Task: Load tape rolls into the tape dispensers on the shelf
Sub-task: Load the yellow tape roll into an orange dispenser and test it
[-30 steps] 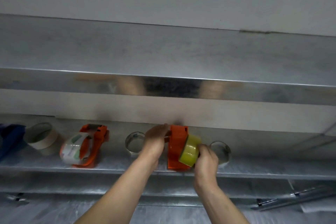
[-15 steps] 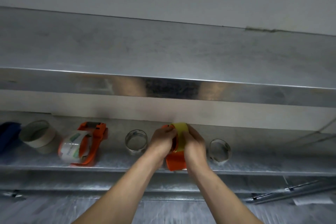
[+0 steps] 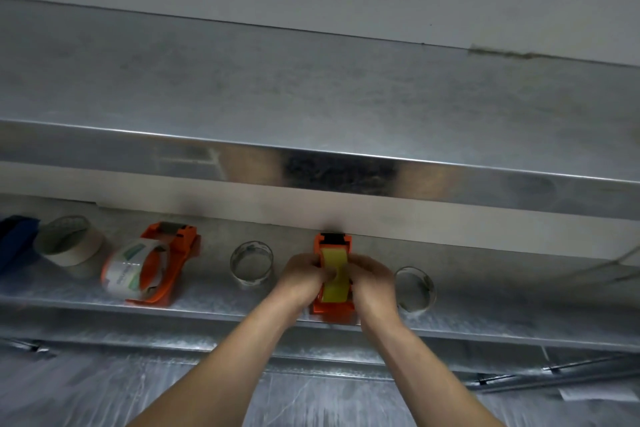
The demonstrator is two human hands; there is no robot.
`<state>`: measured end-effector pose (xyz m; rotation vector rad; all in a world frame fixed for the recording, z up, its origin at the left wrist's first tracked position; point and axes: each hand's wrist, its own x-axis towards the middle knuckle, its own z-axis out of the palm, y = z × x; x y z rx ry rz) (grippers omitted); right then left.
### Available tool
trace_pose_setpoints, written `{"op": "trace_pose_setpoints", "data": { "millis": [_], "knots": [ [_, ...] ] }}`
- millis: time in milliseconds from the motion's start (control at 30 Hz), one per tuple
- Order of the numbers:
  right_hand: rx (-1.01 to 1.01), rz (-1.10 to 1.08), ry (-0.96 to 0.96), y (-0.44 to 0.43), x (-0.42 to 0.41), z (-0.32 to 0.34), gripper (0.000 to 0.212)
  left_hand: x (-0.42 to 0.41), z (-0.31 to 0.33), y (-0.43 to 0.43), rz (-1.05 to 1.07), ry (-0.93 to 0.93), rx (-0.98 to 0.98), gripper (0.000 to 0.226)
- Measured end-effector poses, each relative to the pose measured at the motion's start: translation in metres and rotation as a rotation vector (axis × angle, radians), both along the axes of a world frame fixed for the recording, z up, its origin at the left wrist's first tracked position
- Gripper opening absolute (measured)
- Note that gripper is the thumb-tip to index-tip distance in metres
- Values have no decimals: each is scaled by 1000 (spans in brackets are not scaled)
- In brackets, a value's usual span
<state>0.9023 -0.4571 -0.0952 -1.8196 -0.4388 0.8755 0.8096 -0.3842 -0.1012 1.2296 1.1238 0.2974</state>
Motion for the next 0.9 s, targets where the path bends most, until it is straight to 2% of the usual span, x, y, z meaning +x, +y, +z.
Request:
{"op": "trace_pose_setpoints", "data": {
  "millis": [200, 367, 533, 633, 800, 900],
  "knots": [
    [-74, 79, 97, -9, 7, -10, 22, -8, -14, -3, -75, -21, -49, 14],
    [-95, 124, 82, -7, 14, -11, 21, -7, -15, -6, -47, 1, -21, 12],
    [-188, 178, -70, 2, 12, -13, 42, -1, -12, -8, 37, 97, 34, 41],
    [-231, 186, -81, 4, 11, -9, 46, 2, -10, -10, 62, 137, 44, 45],
    [-242, 160, 137, -3, 18, -9, 32, -9, -8, -9, -22, 16, -106, 13],
    [-231, 215, 150, -9, 18, -9, 19, -11, -14, -7, -58, 43, -93, 22]
  ]
}}
